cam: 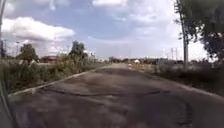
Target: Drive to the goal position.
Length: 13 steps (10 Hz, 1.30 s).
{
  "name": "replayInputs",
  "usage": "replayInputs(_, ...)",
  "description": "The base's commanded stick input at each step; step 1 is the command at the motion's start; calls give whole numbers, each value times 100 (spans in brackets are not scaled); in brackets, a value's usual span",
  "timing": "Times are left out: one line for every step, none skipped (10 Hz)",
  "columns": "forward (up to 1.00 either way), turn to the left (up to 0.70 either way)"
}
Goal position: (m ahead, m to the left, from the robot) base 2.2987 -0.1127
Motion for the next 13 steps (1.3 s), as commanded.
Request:
replayInputs(70, 0)
replayInputs(70, 0)
replayInputs(70, 0)
replayInputs(70, 0)
replayInputs(70, 0)
replayInputs(70, 0)
replayInputs(70, 0)
replayInputs(70, 0)
replayInputs(70, 0)
replayInputs(70, 0)
replayInputs(70, 0)
replayInputs(70, 0)
replayInputs(70, 0)
